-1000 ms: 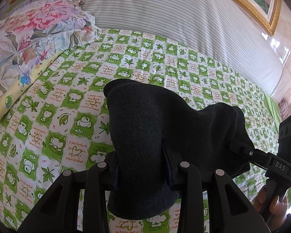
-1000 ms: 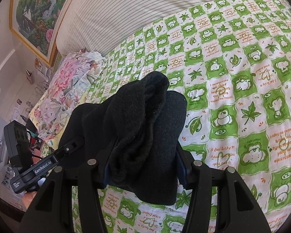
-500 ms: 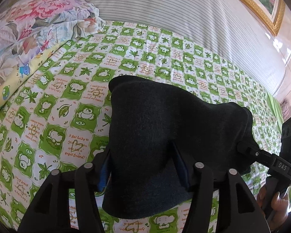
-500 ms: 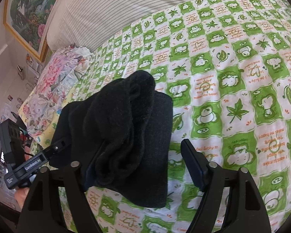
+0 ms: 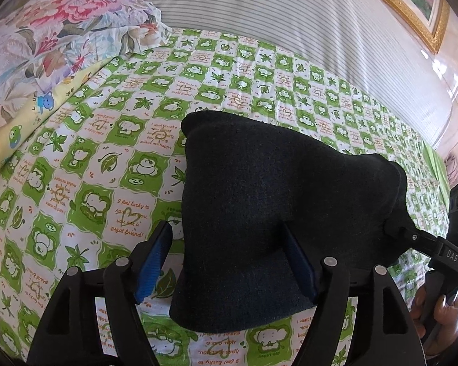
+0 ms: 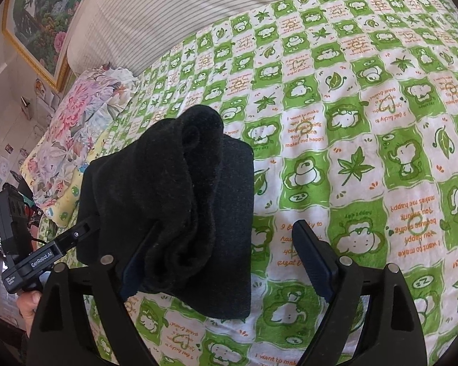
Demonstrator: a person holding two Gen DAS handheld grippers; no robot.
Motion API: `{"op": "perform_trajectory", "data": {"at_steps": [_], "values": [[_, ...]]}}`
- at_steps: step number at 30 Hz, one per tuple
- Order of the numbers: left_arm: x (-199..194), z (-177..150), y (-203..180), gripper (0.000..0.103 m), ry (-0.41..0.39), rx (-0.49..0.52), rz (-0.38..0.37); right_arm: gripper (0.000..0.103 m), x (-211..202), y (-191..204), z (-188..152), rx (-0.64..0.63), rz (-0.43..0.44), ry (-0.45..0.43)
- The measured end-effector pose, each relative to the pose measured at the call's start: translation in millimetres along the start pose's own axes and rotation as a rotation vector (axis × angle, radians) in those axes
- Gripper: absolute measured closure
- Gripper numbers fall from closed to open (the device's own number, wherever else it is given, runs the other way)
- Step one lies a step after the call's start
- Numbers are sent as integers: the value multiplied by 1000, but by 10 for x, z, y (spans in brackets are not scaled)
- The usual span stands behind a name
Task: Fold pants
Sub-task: 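Open both grippers and withdraw from the folded pants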
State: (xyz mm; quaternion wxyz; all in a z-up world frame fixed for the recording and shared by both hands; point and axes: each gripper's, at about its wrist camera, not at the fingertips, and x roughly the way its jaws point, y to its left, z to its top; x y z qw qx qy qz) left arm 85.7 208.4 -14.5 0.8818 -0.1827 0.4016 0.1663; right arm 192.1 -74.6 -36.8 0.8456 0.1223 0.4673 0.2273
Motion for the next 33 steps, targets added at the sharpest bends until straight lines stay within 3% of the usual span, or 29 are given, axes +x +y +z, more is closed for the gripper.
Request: {"op": "perform_trajectory", "data": {"at_steps": [11,33], "values": [[-205,-141,-28,29,-10,39,24,15,-237,163,-70,-28,9,-6],[-614,-487,-94,22,-58,138,74,9,-491,692,-508,-362,4,40]]}}
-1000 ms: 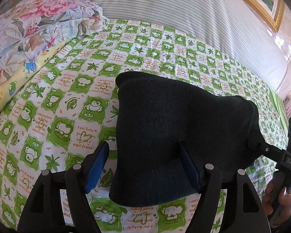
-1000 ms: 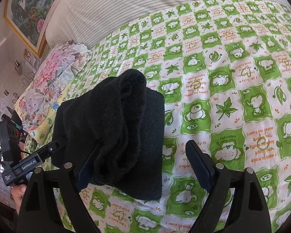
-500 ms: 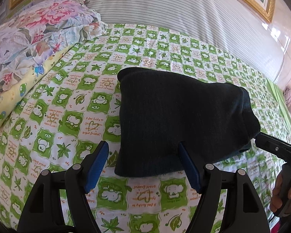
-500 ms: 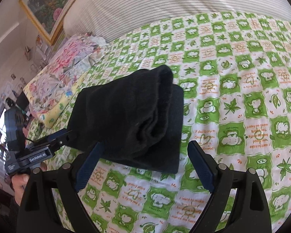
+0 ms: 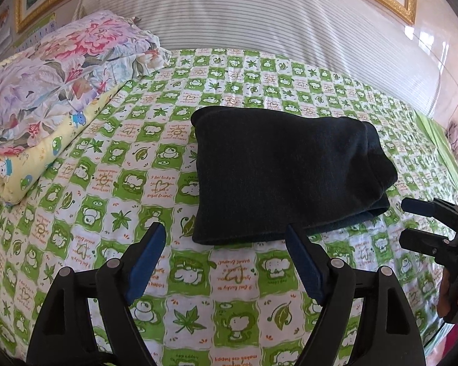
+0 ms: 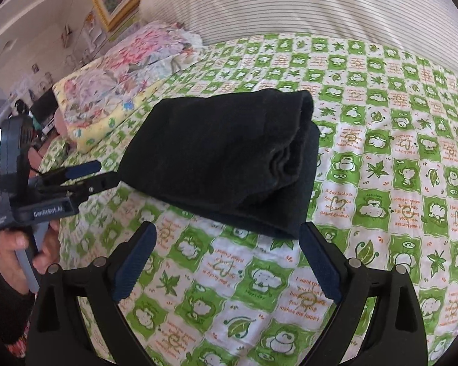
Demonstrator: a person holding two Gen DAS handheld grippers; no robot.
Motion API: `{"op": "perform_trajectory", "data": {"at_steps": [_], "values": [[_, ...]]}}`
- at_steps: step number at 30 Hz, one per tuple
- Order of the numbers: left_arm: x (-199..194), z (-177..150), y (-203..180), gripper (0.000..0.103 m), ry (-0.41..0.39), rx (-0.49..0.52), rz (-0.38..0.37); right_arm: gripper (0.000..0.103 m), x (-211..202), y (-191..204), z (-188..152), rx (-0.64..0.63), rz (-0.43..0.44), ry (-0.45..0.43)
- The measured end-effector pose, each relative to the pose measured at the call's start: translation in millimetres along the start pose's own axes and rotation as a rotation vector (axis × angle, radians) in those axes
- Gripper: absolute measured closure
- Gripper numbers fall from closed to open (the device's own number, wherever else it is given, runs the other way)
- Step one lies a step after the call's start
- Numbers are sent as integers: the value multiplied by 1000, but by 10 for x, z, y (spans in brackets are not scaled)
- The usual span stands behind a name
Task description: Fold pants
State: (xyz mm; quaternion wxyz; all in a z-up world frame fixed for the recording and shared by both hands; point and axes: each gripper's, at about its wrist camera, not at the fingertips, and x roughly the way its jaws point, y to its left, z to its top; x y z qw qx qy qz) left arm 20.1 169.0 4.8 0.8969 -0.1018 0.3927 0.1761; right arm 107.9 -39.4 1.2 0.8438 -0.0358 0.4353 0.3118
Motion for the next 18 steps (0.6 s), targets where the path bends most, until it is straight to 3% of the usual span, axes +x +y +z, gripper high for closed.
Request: {"op": "perform_trajectory", "data": {"at_steps": [9,18], "values": [[-182,-139,-59,20,-10,56,19,9,-119,-11,-45,20,9,-13],[-274,-240,-66,19,-7,60,19,8,-127,221,-128,-90,-24,8]]}}
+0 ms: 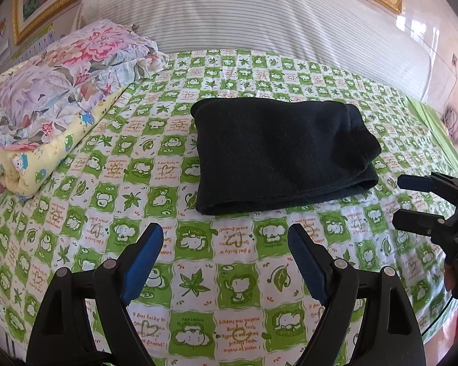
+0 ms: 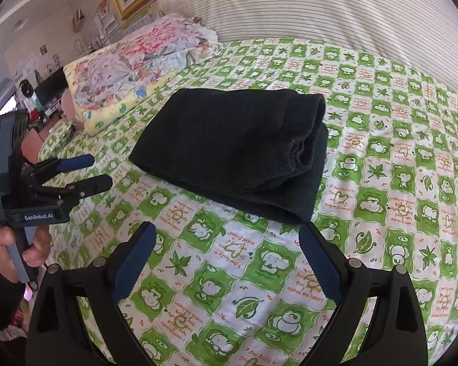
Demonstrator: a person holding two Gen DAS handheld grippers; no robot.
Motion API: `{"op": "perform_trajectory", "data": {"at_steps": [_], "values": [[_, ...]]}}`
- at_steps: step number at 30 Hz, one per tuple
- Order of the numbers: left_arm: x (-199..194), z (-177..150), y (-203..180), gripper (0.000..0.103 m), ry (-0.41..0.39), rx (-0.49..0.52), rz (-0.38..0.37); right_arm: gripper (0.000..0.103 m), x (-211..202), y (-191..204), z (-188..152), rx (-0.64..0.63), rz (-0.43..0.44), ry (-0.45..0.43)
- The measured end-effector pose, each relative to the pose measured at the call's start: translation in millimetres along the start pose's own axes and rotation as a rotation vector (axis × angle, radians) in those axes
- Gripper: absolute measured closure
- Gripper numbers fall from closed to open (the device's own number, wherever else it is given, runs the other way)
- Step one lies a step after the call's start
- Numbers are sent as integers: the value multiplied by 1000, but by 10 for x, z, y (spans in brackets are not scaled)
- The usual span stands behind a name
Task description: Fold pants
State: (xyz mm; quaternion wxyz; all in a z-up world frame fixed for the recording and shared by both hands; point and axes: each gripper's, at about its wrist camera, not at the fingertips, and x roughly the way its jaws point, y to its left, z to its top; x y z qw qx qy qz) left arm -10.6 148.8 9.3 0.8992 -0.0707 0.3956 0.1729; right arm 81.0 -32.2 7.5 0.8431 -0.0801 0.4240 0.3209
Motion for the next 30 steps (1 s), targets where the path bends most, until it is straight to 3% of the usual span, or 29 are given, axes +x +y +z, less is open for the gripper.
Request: {"op": "perform_trajectory", "data": {"at_steps": [30], "values": [[-128,-57,-80,17,-20,70,15,8,27,208,75,-87,-30,-7]]}}
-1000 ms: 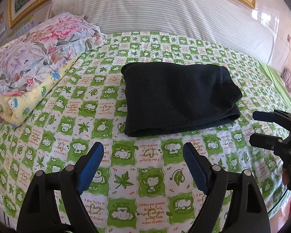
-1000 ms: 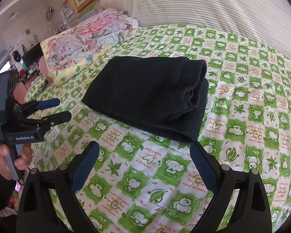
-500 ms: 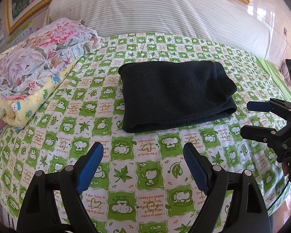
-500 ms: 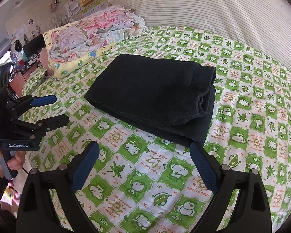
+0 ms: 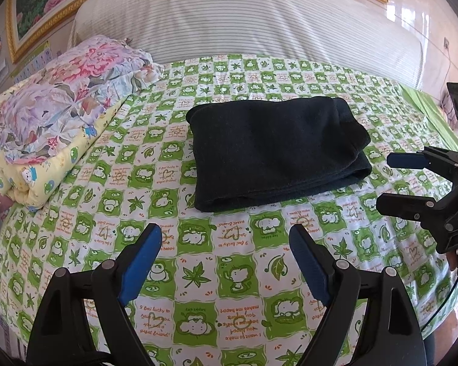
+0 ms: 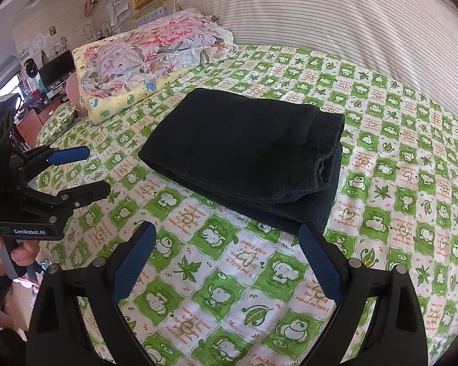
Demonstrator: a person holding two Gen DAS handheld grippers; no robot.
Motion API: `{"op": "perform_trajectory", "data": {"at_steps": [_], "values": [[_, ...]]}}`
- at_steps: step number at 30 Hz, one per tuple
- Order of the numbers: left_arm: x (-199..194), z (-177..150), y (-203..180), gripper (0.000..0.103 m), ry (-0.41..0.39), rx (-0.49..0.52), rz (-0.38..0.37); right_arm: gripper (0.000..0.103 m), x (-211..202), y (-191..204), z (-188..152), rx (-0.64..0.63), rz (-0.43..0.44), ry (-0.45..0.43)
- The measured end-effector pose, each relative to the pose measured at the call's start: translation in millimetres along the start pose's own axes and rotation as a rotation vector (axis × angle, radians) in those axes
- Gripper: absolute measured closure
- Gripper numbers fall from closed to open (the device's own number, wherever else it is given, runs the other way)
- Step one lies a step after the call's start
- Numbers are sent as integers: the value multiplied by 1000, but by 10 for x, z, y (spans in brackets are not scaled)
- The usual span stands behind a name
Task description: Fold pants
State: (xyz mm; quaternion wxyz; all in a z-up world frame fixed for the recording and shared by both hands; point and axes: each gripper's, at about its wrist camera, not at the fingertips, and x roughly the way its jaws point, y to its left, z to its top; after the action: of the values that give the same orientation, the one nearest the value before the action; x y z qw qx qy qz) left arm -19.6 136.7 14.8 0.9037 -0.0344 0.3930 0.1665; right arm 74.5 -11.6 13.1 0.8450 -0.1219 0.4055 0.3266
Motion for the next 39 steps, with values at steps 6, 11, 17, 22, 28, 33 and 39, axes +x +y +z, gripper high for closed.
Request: {"op": "perform_trajectory", "data": {"at_steps": [6,11,17,22,28,33,39], "values": [[20,10,-10,17,1,10,10,8,-23,29,35,-9,-1,-10],[45,37,-4,17,2,9,18,8,-28,26,48,-11,-3,-13],[65,105,66,17,-24,-21,30,8,-30,4,76,-4,-1,-19],[110,146,121,17,-19,-50,22,8,-15,-6,77,1,1,-17],[157,166,109,17,-11,-48,19,8,5,-43,80,12,1,-15],[203,184,72,17,-5,-43,14,8,8,-107,75,31,-3,-19],[238,221,25,17,2,-34,6,8,11,-183,51,58,1,-20]]}}
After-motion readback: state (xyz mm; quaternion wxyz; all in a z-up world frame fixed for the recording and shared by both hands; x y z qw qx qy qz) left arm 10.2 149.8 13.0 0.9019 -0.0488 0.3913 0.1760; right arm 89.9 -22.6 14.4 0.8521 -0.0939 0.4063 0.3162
